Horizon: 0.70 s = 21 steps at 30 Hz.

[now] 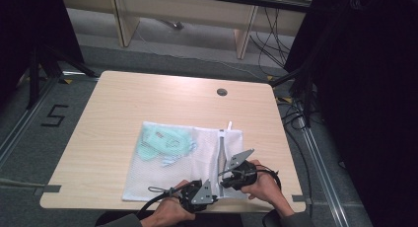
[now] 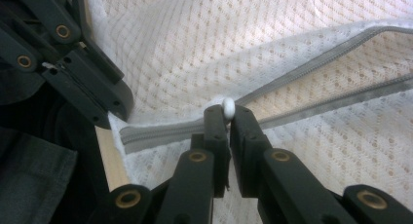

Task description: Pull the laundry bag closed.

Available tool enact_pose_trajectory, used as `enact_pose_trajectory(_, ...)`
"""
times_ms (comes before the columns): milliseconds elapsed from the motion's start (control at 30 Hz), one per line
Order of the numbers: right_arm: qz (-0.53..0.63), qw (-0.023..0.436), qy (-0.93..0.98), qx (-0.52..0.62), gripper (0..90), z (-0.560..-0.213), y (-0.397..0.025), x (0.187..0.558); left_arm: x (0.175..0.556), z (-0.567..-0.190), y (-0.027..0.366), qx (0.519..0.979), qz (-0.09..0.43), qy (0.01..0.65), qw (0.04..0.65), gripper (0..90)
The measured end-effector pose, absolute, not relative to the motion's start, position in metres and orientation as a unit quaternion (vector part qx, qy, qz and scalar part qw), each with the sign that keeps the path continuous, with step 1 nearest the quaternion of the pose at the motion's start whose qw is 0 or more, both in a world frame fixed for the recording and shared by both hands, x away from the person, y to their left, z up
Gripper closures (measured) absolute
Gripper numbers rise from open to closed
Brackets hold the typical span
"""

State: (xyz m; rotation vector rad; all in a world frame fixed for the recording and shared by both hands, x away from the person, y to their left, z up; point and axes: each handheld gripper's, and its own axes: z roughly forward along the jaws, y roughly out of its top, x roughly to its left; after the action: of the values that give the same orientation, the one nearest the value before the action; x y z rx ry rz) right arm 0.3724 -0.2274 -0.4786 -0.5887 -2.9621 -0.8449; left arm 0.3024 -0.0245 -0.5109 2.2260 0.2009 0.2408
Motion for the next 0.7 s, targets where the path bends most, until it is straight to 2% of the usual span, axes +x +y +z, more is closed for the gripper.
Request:
enact_pose_trajectory(500,-0.268,0.002,-0.942,-0.203,86.4,-0.477,-0.227,0.381,0.302,-0.511,-0.025,0.889,0.092,0.086,0.440,88.8)
enact_pose_trajectory(700,-0.266,-0.013,-0.945,-0.190,86.4,-0.478,-0.226,0.386,0.302,-0.511,-0.025,0.890,0.091,0.085,0.439,88.8)
